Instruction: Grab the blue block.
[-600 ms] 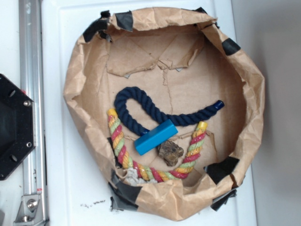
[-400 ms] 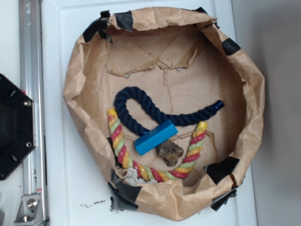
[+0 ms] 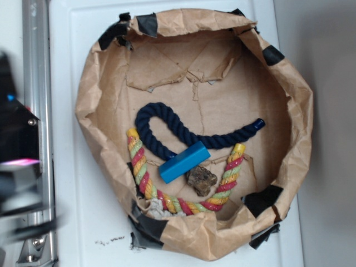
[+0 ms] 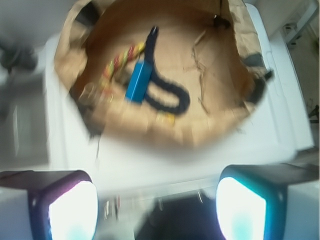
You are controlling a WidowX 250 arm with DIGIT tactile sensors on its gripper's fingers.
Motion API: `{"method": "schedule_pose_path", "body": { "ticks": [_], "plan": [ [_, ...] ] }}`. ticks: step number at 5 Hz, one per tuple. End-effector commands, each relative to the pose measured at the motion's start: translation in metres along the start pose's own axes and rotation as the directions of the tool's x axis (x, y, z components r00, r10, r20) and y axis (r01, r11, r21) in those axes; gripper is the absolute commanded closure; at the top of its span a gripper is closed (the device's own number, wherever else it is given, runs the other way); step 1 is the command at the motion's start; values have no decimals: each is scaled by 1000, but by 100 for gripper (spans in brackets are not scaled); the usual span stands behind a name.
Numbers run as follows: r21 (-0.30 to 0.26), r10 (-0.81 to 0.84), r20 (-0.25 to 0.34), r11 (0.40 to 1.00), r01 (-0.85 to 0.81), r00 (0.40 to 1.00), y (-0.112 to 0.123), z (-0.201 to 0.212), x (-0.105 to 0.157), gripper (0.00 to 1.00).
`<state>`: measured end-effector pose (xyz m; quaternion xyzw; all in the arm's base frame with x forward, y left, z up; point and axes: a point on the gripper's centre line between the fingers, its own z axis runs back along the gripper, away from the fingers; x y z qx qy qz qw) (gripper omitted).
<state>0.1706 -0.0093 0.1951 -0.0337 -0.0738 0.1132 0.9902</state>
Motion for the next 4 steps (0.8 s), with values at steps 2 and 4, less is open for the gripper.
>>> {"method": "schedule_pose_path", "body": {
  "ticks": [2,4],
  "plan": [
    [-102,59,-35,993,-62,998,-1,-96,108,0],
    [-149,-224,-133,968,204,965,-54,-153,68,0]
  ]
}}
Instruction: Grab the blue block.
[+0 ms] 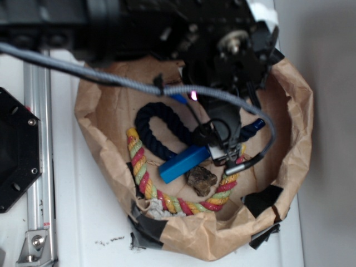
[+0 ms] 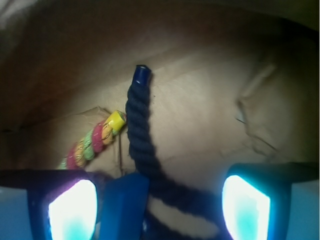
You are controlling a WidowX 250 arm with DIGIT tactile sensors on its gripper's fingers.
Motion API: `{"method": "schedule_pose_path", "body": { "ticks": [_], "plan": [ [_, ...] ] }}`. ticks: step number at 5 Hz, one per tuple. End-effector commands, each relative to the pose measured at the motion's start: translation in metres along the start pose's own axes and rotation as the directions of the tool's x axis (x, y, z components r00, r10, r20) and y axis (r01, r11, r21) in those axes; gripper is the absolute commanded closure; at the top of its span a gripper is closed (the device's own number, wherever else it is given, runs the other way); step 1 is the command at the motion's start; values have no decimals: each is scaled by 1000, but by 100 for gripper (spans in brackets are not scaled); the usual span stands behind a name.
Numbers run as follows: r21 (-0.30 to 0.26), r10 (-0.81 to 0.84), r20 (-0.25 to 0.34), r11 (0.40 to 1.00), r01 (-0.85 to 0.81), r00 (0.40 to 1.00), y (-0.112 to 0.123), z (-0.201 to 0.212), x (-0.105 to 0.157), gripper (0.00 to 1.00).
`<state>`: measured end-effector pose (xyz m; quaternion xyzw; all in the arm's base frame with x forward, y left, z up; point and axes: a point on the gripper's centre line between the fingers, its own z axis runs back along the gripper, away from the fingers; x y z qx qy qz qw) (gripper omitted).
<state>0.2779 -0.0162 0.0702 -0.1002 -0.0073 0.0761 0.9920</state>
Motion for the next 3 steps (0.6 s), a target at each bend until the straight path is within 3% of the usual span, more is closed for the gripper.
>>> {"method": "schedule_pose_path", "body": {
  "ticks": [1,2,3],
  "plan": [
    [3,-225,-16,974,225,974,-46,-28,-40,0],
    [42,-238,-21,970,239,971,-52,-37,-45,0],
    [86,-230,-38,969,232,973,-40,-51,-38,0]
  ]
}}
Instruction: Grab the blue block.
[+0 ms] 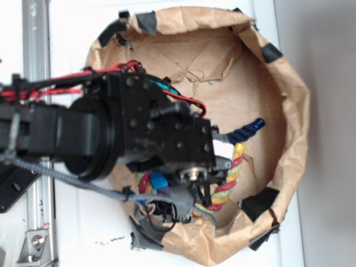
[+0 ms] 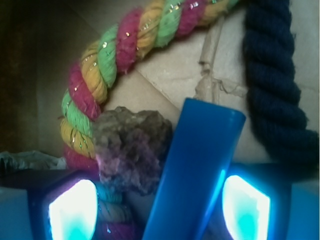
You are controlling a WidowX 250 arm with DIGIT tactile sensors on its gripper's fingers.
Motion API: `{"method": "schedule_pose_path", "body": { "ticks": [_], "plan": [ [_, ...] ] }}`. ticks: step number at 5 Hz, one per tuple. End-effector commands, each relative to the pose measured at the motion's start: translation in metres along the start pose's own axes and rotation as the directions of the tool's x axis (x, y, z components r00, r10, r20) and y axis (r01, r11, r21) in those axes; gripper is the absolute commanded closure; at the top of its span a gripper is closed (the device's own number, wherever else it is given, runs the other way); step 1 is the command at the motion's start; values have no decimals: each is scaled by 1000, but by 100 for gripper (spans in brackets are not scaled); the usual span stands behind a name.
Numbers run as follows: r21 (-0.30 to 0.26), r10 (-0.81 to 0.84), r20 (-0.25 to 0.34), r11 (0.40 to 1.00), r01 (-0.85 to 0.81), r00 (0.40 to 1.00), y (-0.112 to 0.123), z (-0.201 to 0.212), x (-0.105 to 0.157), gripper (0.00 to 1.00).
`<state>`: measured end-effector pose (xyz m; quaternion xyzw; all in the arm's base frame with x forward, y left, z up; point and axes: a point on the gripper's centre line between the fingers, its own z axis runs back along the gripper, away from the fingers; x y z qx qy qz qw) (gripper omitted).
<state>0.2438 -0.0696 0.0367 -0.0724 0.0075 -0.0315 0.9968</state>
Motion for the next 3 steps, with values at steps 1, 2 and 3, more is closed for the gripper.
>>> {"method": "schedule_pose_path", "body": {
  "ticks": [1,2,3],
  "plan": [
    [76,-22,14,997,21,1000,12,-16,3,100],
    [77,-29,22,997,27,999,27,-1,7,100],
    [62,-11,64,998,7,998,43,41,11,100]
  ]
}}
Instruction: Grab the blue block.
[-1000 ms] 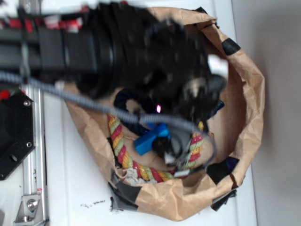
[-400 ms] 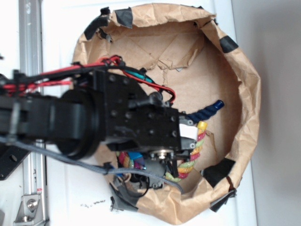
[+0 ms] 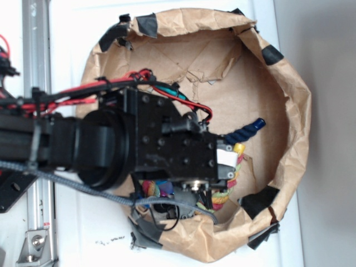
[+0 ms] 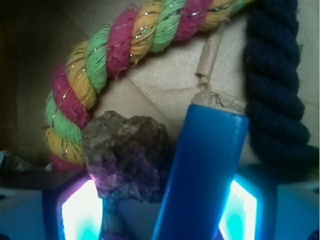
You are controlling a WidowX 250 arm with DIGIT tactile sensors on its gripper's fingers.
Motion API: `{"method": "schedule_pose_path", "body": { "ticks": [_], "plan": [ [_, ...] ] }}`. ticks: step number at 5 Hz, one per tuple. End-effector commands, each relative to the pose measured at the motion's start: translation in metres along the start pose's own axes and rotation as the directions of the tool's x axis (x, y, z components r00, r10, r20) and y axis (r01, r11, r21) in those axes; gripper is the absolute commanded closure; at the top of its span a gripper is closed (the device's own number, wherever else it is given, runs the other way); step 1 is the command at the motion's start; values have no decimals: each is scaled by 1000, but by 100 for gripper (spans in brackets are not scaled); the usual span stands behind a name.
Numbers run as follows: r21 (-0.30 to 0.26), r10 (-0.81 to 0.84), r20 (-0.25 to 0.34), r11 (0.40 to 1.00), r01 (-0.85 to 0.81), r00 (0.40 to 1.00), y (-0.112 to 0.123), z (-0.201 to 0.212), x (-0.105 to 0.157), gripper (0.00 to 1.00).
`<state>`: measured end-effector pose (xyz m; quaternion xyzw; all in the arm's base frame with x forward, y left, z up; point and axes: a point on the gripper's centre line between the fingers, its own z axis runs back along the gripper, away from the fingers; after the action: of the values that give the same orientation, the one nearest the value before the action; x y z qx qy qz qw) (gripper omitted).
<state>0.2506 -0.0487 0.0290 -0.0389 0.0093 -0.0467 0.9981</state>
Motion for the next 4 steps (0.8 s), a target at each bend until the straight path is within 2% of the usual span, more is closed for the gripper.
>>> {"method": "schedule_pose_path", "body": {
  "ticks": [1,2,3,4],
  "plan": [
    [-35,55,88,998,-52,995,43,86,3,100],
    [-33,99,125,995,-96,987,60,107,16,100],
    [-19,81,109,997,-79,991,63,104,22,100],
    [-43,26,76,999,-23,997,57,94,17,0]
  ]
}}
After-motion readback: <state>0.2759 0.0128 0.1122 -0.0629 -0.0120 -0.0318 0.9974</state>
